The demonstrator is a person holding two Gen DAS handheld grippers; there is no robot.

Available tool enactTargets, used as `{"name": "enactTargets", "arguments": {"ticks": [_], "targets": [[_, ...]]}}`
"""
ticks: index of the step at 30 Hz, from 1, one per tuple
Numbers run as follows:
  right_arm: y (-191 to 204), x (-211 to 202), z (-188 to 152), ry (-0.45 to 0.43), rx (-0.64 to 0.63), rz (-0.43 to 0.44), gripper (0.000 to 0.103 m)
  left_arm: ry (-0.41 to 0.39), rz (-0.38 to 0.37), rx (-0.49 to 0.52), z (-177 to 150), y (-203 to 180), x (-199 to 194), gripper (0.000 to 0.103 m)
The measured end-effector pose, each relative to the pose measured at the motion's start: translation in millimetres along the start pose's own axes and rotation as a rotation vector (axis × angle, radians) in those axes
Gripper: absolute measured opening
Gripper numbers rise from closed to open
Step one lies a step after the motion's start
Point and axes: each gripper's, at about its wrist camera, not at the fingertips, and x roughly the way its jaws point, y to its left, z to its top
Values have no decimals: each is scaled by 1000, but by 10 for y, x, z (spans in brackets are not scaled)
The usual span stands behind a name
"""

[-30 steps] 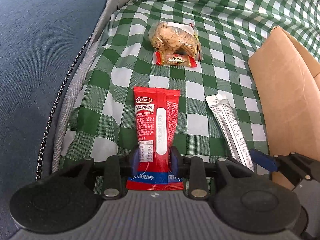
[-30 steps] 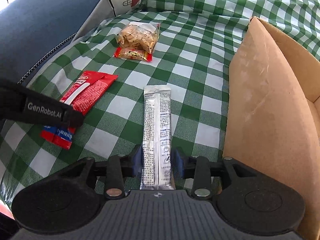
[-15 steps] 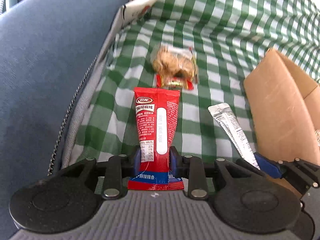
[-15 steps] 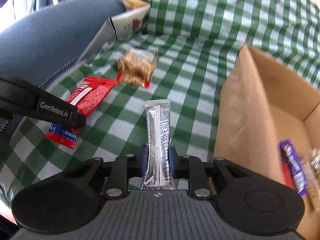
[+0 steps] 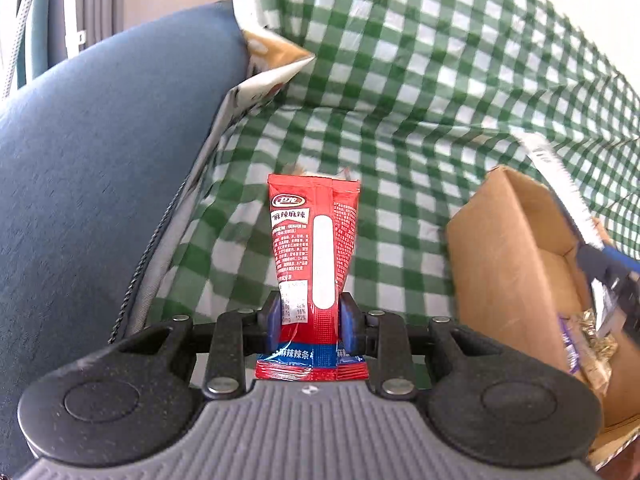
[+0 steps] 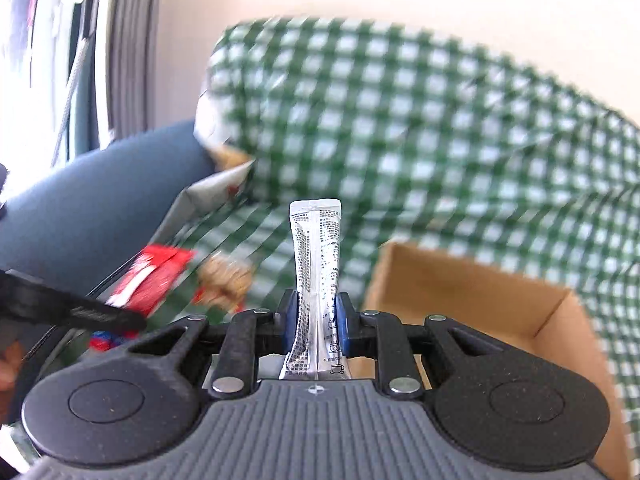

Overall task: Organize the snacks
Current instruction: 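Lift both snacks and carry them toward the box with both tools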

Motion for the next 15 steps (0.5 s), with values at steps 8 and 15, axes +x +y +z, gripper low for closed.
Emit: {"name": "enactTargets", "arguments": {"ticks": [8, 15], "targets": [[-692, -138, -260, 12, 134, -93, 21, -9, -39, 29, 4, -331, -21, 32], [-1044, -238, -393, 8, 133, -162, 21, -4, -63, 44, -42, -539, 61, 32]]}}
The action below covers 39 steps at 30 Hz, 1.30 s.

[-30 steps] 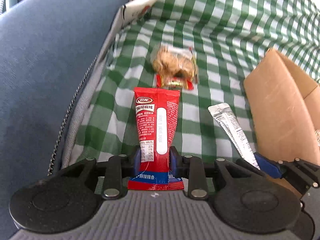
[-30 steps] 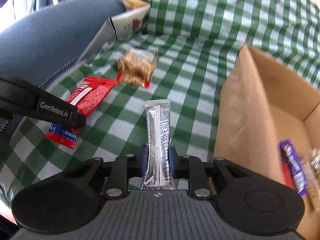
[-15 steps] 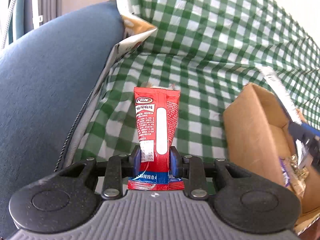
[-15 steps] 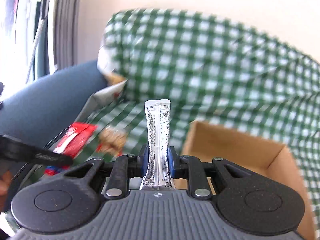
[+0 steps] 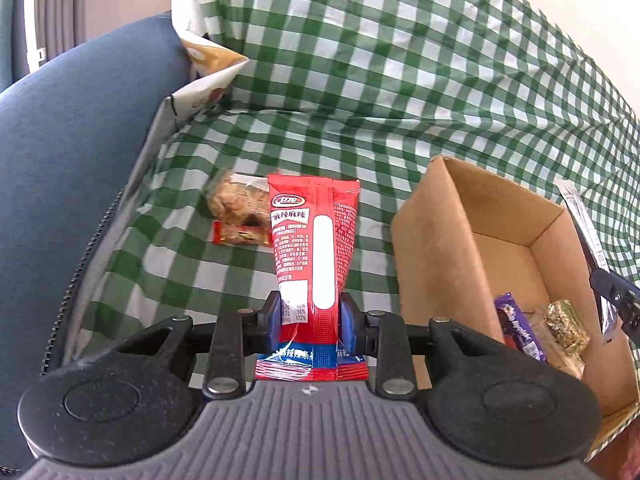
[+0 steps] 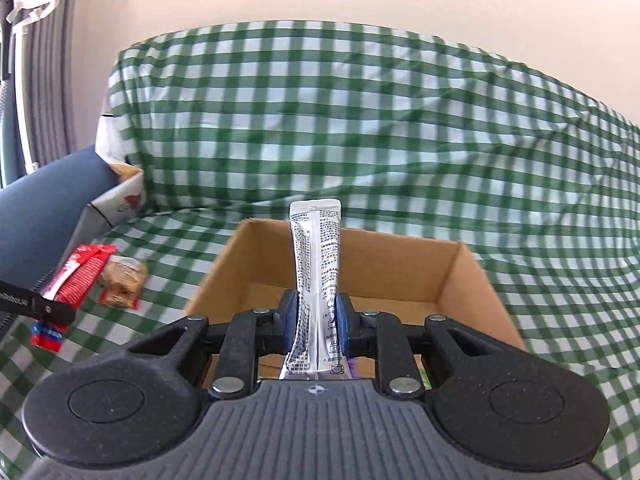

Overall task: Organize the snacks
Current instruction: 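Lift both snacks and carry them toward the box with both tools, then hold the red packet over the box with left tool while right tool releases the silver bar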

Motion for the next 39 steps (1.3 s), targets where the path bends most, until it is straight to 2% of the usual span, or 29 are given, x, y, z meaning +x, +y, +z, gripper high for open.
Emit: {"name": "enactTargets", "arguments": {"ticks": [10, 16, 25, 29, 33, 39], "targets": [[-405, -59, -72, 7, -6, -62, 22, -17, -63, 21, -10, -318, 50, 32], [-631, -98, -111, 14, 8, -100, 22, -88, -135, 18, 13, -476, -17, 32], [-704, -127, -139, 12, 19, -129, 22, -183, -242, 22, 17, -755, -142, 32], [-683, -154, -165, 13, 12, -142, 22, -217, -285, 59, 2, -911, -187, 32], [-687, -149, -177, 19, 7, -152, 22, -245, -300, 113, -33, -1043, -231, 32], [-661, -149, -189, 22, 9, -166, 22, -257, -317, 138, -81, -1097, -247, 32]]}}
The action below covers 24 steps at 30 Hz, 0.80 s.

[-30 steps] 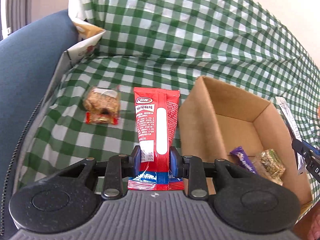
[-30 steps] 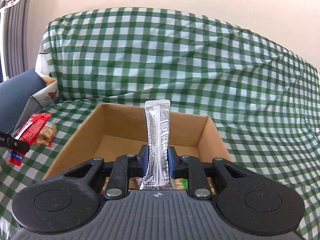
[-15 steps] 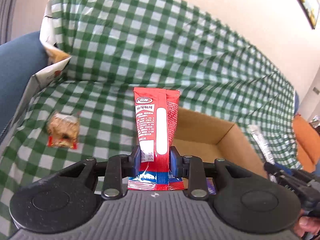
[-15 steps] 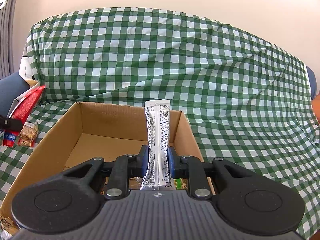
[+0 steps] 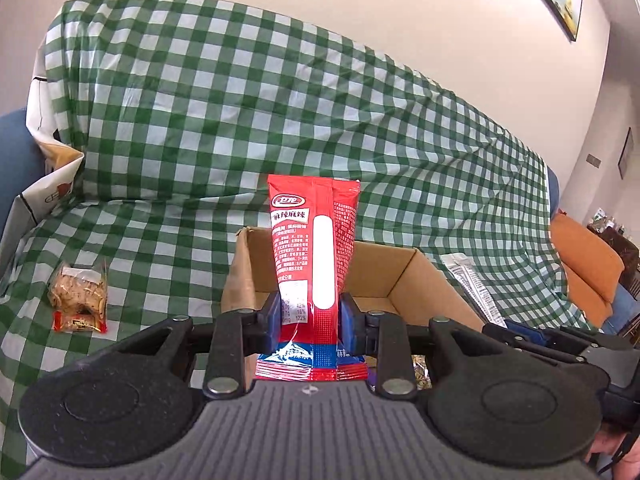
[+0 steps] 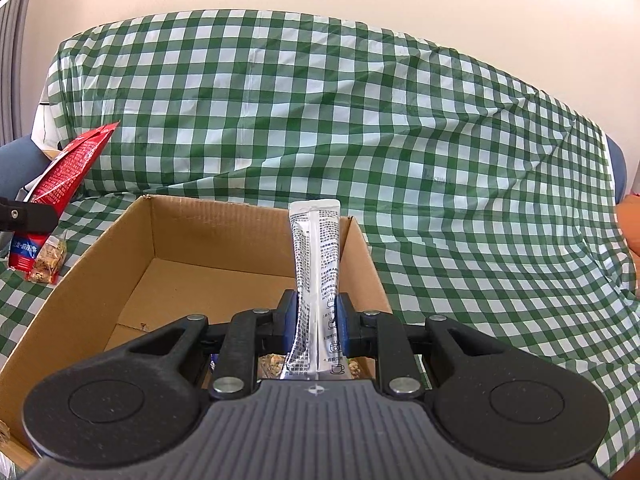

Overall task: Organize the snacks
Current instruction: 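Hold the red packet over the box with left tool while right tool releases the silver bar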

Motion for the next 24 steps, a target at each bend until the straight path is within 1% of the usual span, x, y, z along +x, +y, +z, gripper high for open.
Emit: {"name": "enactTargets", "arguments": {"ticks": [9, 24], "targets": [[48, -7, 9, -5, -18, 4, 22, -8, -11, 7, -6, -3, 0, 32], [43, -8, 5, -11, -21, 1, 22, -18, -31, 47, -25, -74, 11, 32]]}}
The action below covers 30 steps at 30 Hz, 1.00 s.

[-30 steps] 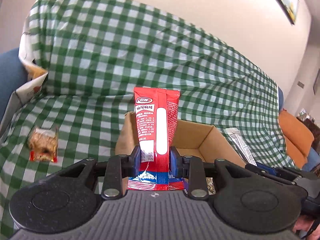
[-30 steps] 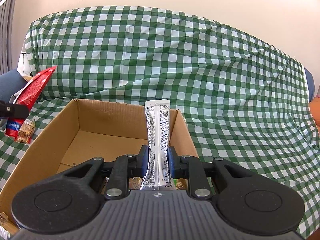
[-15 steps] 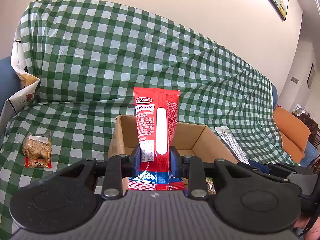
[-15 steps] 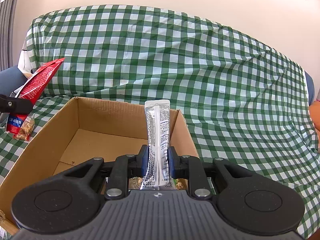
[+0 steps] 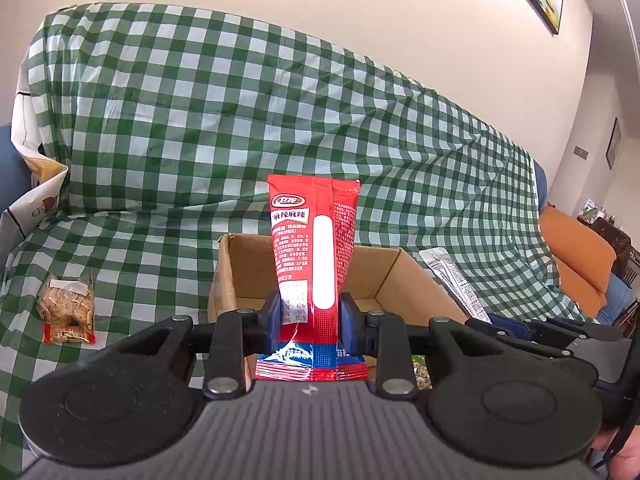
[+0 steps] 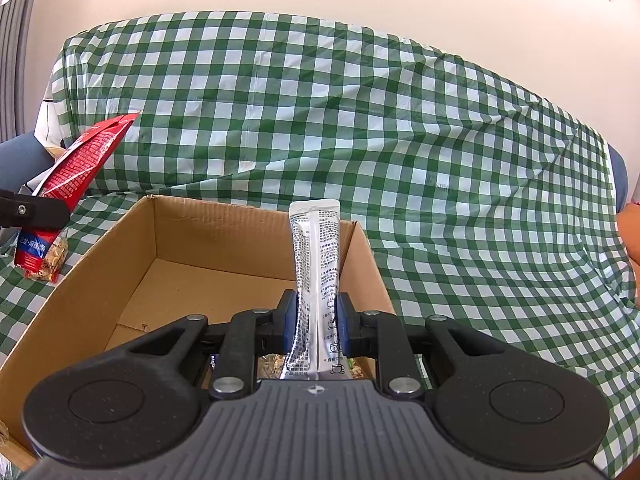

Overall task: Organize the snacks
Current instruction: 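Hold the red packet over the box with left tool while right tool releases the silver bar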

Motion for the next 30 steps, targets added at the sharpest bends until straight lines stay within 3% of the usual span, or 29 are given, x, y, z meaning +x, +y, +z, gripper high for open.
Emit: {"name": "enactTargets", "arguments": {"ticks": [11, 14, 16, 17, 19, 26, 30], "targets": [[24, 11, -9, 7, -8, -3, 23, 3, -31, 27, -12, -54, 8, 33], [38, 58, -19, 33, -17, -8, 30, 25, -72, 22, -21, -66, 29, 39], [48, 90, -25, 48, -30, -30, 50, 31, -80, 39, -35, -103, 38, 48], [56, 84, -23, 47, -28, -35, 53, 26, -80, 49, -41, -122, 29, 50], [42, 80, -16, 43, -17, -36, 59, 22, -81, 61, -44, -147, 27, 50], [67, 94, -2, 44, -6, -47, 61, 21, -59, 49, -26, -70, 14, 49], [150, 97, 28, 34, 7, -46, 61, 31, -28, 42, -3, 51, -5, 33]]}}
